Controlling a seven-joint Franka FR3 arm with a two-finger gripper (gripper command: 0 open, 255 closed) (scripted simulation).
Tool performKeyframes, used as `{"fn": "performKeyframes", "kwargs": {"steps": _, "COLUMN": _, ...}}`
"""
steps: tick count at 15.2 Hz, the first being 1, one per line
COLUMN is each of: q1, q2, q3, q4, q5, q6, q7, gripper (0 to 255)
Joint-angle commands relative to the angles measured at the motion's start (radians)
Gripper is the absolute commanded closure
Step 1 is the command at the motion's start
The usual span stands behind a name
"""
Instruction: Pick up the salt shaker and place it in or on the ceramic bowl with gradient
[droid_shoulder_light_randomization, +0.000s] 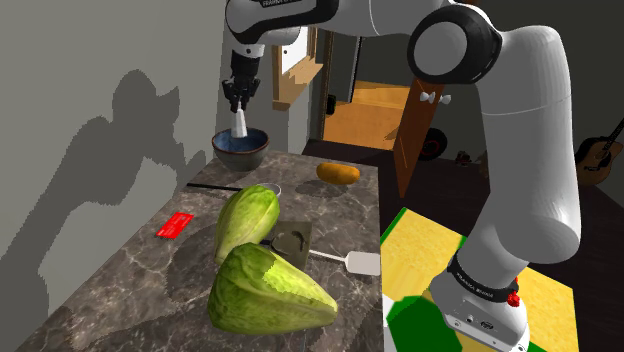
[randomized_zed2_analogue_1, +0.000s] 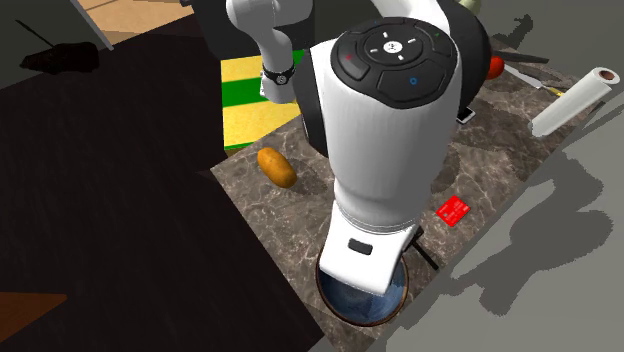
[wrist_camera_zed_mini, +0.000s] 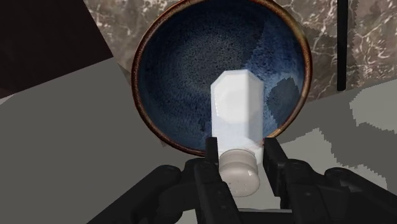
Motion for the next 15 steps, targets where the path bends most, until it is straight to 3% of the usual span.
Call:
{"fn": "performKeyframes", "kwargs": {"steps": 1, "q1": 0.000, "q2": 0.000, "q3": 0.000, "q4": -0.026, "q5": 0.002, "q6": 0.026, "q7": -0.004, "gripper": 255}}
{"fn": "performKeyframes", "kwargs": {"steps": 11, "q1": 0.000, "q2": 0.002, "q3": 0.001, "q4": -0.053, "q5": 0.003, "q6": 0.055, "q7": -0.007, "gripper": 255}}
{"fn": "performKeyframes", "kwargs": {"steps": 12, "q1": 0.000, "q2": 0.002, "q3": 0.001, "q4": -0.053, "q5": 0.003, "q6": 0.055, "q7": -0.007, "gripper": 0}}
{"fn": "performKeyframes", "kwargs": {"steps": 15, "q1": 0.000, "q2": 0.002, "q3": 0.001, "q4": -0.053, "q5": 0.003, "q6": 0.055, "q7": -0.007, "gripper": 0}}
